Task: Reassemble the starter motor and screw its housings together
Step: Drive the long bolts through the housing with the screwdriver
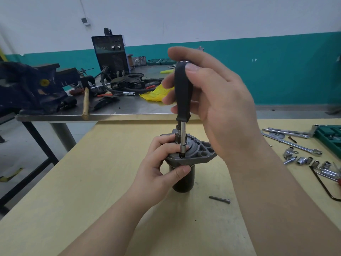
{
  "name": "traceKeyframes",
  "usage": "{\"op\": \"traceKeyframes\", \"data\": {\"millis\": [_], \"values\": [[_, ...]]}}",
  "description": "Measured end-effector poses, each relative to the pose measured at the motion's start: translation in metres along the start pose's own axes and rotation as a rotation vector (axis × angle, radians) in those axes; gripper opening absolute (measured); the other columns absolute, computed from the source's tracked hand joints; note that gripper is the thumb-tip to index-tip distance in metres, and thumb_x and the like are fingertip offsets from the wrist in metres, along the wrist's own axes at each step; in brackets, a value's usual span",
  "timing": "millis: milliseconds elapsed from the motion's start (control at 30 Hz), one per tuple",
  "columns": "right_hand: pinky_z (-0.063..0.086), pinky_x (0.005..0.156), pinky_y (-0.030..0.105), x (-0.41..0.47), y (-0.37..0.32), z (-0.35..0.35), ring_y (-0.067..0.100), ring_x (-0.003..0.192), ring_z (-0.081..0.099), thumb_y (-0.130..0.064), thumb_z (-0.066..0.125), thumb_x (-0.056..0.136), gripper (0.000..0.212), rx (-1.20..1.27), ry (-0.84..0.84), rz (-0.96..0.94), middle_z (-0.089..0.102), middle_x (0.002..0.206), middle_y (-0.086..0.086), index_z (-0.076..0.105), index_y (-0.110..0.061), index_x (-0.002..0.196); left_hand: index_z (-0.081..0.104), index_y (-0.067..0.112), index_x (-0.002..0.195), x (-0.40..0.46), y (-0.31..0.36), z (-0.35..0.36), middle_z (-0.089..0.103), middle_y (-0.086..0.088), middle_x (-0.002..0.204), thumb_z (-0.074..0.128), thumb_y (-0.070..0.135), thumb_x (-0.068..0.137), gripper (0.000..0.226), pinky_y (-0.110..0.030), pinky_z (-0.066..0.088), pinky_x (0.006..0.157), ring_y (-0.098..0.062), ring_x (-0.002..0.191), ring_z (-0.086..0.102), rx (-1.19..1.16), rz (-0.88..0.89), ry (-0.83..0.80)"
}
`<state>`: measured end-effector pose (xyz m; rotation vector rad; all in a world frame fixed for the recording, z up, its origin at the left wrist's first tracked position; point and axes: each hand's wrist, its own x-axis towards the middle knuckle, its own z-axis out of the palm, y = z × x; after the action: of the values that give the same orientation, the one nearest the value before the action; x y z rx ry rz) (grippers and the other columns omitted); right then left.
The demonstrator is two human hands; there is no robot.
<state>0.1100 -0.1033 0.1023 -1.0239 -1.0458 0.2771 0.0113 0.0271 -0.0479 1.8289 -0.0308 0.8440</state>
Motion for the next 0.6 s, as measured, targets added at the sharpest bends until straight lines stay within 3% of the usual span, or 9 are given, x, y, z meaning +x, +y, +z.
{"op": "traceKeyframes", "data": {"millis": [100, 300, 400, 500, 600], "values": [[0.063, 0.080, 0.042, -0.002, -0.001, 0.001, 0.027, 0.085, 0.075, -0.023, 0.056, 0.105, 0.027, -0.047, -0.041, -0.037, 0.077, 0.097, 0.008, 0.071, -0.026, 0.127, 0.075, 0.029, 0.123, 0.000, 0.000, 0.000, 0.056, 0.000, 0.141, 0.081, 0.024, 0.087, 0.037, -0.062, 0.044, 0.115, -0.035, 0.147, 0.046, 0.004, 0.010, -0.005], [0.065, 0.073, 0.051, 0.000, 0.011, 0.011, 0.027, 0.078, 0.069, -0.024, 0.077, 0.097, 0.025, -0.168, 0.120, -0.158, 0.068, 0.087, -0.009, 0.071, -0.038, 0.117, 0.075, 0.029, 0.121, -0.001, 0.000, 0.000, 0.055, -0.005, 0.142, 0.082, 0.025, 0.086, 0.037, -0.062, 0.042, 0.116, -0.036, 0.149, 0.043, -0.007, -0.007, 0.000], [0.066, 0.070, 0.047, 0.000, 0.010, 0.011, 0.022, 0.075, 0.068, -0.023, 0.073, 0.100, 0.026, -0.084, 0.131, -0.127, 0.067, 0.090, -0.006, 0.074, -0.034, 0.124, 0.075, 0.030, 0.121, 0.000, 0.001, 0.000, 0.055, -0.003, 0.141, 0.082, 0.026, 0.086, 0.036, -0.062, 0.043, 0.117, -0.034, 0.149, 0.044, -0.003, -0.008, -0.001], [0.065, 0.073, 0.042, 0.000, 0.006, 0.004, 0.023, 0.081, 0.073, -0.024, 0.058, 0.104, 0.031, -0.008, 0.058, -0.051, 0.074, 0.099, 0.005, 0.074, -0.031, 0.129, 0.075, 0.029, 0.121, 0.000, 0.001, 0.000, 0.055, -0.003, 0.141, 0.082, 0.025, 0.086, 0.036, -0.062, 0.043, 0.116, -0.034, 0.147, 0.045, 0.001, -0.005, 0.000], [0.064, 0.075, 0.047, -0.002, 0.005, 0.004, 0.027, 0.082, 0.075, -0.021, 0.055, 0.106, 0.033, -0.019, 0.013, -0.043, 0.076, 0.099, 0.009, 0.071, -0.030, 0.134, 0.075, 0.031, 0.121, -0.001, 0.001, 0.000, 0.055, -0.001, 0.141, 0.082, 0.026, 0.086, 0.036, -0.062, 0.044, 0.115, -0.034, 0.147, 0.046, 0.007, -0.006, 0.000]]}}
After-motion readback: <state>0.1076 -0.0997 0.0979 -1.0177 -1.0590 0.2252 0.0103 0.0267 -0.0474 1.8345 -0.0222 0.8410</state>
